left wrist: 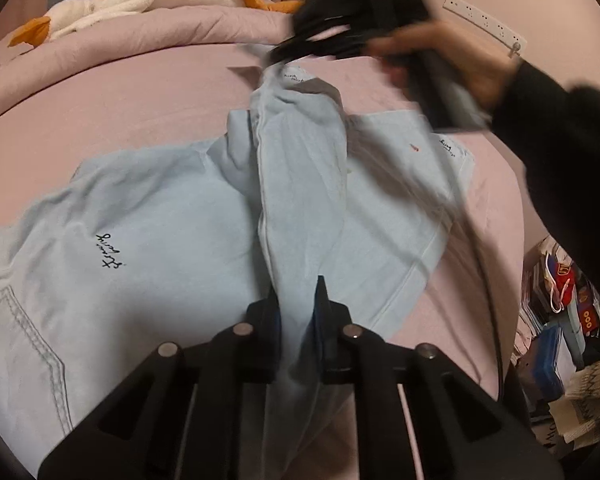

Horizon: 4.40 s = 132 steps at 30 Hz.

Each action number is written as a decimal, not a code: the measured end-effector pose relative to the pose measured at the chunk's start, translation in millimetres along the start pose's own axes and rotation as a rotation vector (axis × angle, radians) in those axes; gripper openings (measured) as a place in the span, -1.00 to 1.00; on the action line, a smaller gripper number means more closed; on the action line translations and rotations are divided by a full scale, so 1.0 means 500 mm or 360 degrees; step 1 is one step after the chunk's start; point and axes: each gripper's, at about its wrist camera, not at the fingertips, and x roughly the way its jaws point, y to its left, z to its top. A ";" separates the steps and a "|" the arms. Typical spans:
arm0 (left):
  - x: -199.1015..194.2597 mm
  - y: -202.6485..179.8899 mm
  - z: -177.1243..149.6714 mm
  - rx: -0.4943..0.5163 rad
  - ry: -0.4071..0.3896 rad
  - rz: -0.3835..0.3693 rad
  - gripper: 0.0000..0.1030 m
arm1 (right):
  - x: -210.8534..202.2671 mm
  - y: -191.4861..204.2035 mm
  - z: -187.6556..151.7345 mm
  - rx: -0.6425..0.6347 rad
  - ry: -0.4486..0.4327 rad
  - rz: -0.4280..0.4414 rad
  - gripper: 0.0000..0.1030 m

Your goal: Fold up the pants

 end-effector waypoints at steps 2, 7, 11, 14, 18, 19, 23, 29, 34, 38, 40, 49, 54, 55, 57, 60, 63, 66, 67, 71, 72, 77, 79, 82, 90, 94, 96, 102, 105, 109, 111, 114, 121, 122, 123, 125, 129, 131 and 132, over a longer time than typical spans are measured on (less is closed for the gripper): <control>-0.006 -0.020 -0.001 0.0029 -0.0016 0.0019 -0.79 | -0.088 -0.045 -0.029 0.0080 -0.0163 0.0103 -0.92; -0.016 -0.070 -0.012 0.0169 -0.0040 0.0088 -0.79 | -0.275 -0.172 -0.152 0.0290 -0.0520 0.0250 -0.92; -0.019 -0.065 -0.036 0.0228 -0.0017 0.0155 -0.79 | -0.304 -0.256 -0.248 0.0491 -0.0638 0.0225 -0.92; -0.009 -0.056 -0.043 0.0234 0.0015 0.0192 -0.78 | -0.256 -0.314 -0.328 0.0669 -0.0612 0.0176 -0.92; 0.013 -0.051 -0.041 0.0290 0.0075 0.0259 -0.77 | -0.184 -0.367 -0.404 0.0950 -0.0512 0.0254 -0.92; 0.014 -0.053 -0.043 0.0309 0.0082 0.0272 -0.76 | -0.178 -0.384 -0.412 0.1035 -0.0549 0.0361 -0.92; 0.013 -0.046 -0.042 0.0313 0.0082 0.0307 -0.71 | -0.192 -0.393 -0.393 0.1134 -0.0619 0.0443 -0.64; 0.019 -0.034 -0.035 0.0277 0.0099 0.0313 -0.71 | -0.197 -0.426 -0.362 0.1271 -0.0700 0.0433 -0.25; 0.011 -0.028 -0.034 0.0249 0.0071 0.0312 -0.78 | -0.182 -0.453 -0.308 0.1223 -0.0685 0.0381 -0.40; -0.001 -0.039 -0.036 0.0293 0.0047 0.0325 -0.80 | -0.229 -0.452 -0.295 0.1044 -0.0800 0.0315 -0.89; 0.000 -0.051 -0.038 0.0354 0.0042 0.0327 -0.80 | -0.274 -0.455 -0.318 0.0969 -0.0931 0.0264 -0.89; 0.028 -0.054 -0.046 0.0391 0.0113 0.0315 -0.79 | -0.226 -0.510 -0.369 0.1018 -0.0806 0.0090 -0.90; 0.027 -0.053 -0.044 0.0410 0.0136 0.0307 -0.72 | -0.221 -0.523 -0.371 0.1051 -0.0759 0.0066 -0.90; 0.019 -0.050 -0.046 0.0395 0.0144 0.0294 -0.67 | -0.221 -0.526 -0.370 0.1063 -0.0735 0.0059 -0.90; -0.004 -0.047 -0.054 0.0374 0.0135 0.0280 -0.60 | -0.238 -0.523 -0.370 0.1076 -0.0737 -0.0010 -0.89; -0.053 -0.038 -0.067 0.0318 0.0091 0.0209 -0.52 | -0.282 -0.499 -0.379 0.1013 -0.0794 -0.0179 -0.76; -0.109 -0.016 -0.064 0.0199 -0.0008 0.0125 -0.34 | -0.323 -0.428 -0.364 0.0769 -0.0837 -0.0274 -0.76; -0.139 0.007 -0.049 0.0099 -0.0136 0.0186 0.04 | -0.312 -0.327 -0.334 0.0481 -0.0743 -0.0171 -0.76; -0.138 0.016 -0.043 0.0060 -0.0148 0.0228 0.05 | -0.299 -0.292 -0.327 0.0384 -0.0691 -0.0043 -0.76; -0.097 0.057 -0.045 -0.0064 -0.0070 0.0353 0.03 | -0.224 -0.146 -0.312 0.0059 -0.0413 0.0323 -0.76; -0.086 0.065 -0.054 -0.0073 -0.0035 0.0388 0.03 | -0.208 -0.119 -0.317 -0.0015 -0.0361 0.0334 -0.76; -0.088 0.096 -0.137 -0.0056 0.0049 0.0429 0.03 | -0.131 -0.056 -0.384 -0.0267 -0.0127 0.0176 -0.76; -0.114 0.098 -0.146 -0.0041 0.0048 0.0425 0.03 | -0.145 -0.060 -0.396 -0.0310 -0.0148 0.0159 -0.76; -0.163 0.121 -0.144 -0.0078 -0.0029 0.0462 0.03 | -0.165 -0.048 -0.368 -0.0320 -0.0135 0.0141 -0.76; -0.212 0.266 -0.203 -0.0419 -0.0001 0.0629 -0.02 | -0.074 0.046 -0.381 -0.0528 0.0034 0.0217 -0.75; -0.249 0.253 -0.209 -0.0299 -0.0027 0.0643 0.00 | -0.085 0.055 -0.367 -0.0508 0.0023 0.0252 -0.62; -0.271 0.266 -0.199 -0.0306 -0.0091 0.0643 0.02 | -0.090 0.061 -0.347 -0.0489 0.0010 0.0369 -0.62; -0.290 0.323 -0.155 -0.0344 -0.0190 0.0639 0.09 | -0.024 0.160 -0.227 -0.0445 0.0020 0.0664 -0.61; -0.272 0.346 -0.147 -0.0300 -0.0138 0.0653 0.09 | 0.028 0.204 -0.156 -0.0411 0.0032 0.0707 -0.59; -0.265 0.371 -0.151 -0.0252 -0.0091 0.0580 0.08 | 0.095 0.230 -0.092 -0.0407 0.0178 0.0671 -0.13; -0.265 0.367 -0.156 -0.0205 -0.0082 0.0571 0.07 | 0.125 0.241 -0.086 -0.0430 0.0312 0.0658 -0.13; -0.261 0.366 -0.162 -0.0154 -0.0073 0.0578 0.07 | 0.156 0.272 -0.097 -0.0526 0.0530 0.0704 -0.66; -0.247 0.365 -0.165 -0.0096 -0.0065 0.0647 0.07 | 0.176 0.325 -0.093 -0.0756 0.0402 0.0460 -0.86; -0.248 0.366 -0.165 -0.0101 -0.0063 0.0647 0.07 | 0.179 0.324 -0.091 -0.0755 0.0350 0.0417 -0.89; -0.250 0.368 -0.164 -0.0110 -0.0061 0.0647 0.07 | 0.183 0.320 -0.080 -0.0699 0.0297 0.0383 -0.89; -0.252 0.368 -0.164 -0.0112 -0.0054 0.0650 0.08 | 0.187 0.293 -0.061 -0.0523 0.0234 0.0292 -0.89; -0.252 0.368 -0.164 -0.0122 -0.0055 0.0652 0.08 | 0.094 0.256 -0.068 -0.0468 0.0041 0.0397 -0.89; -0.250 0.368 -0.163 -0.0144 -0.0062 0.0659 0.08 | 0.031 0.240 -0.089 -0.0491 -0.0033 0.0496 -0.88; -0.249 0.368 -0.162 -0.0152 -0.0066 0.0663 0.09 | 0.005 0.233 -0.103 -0.0515 -0.0046 0.0525 -0.88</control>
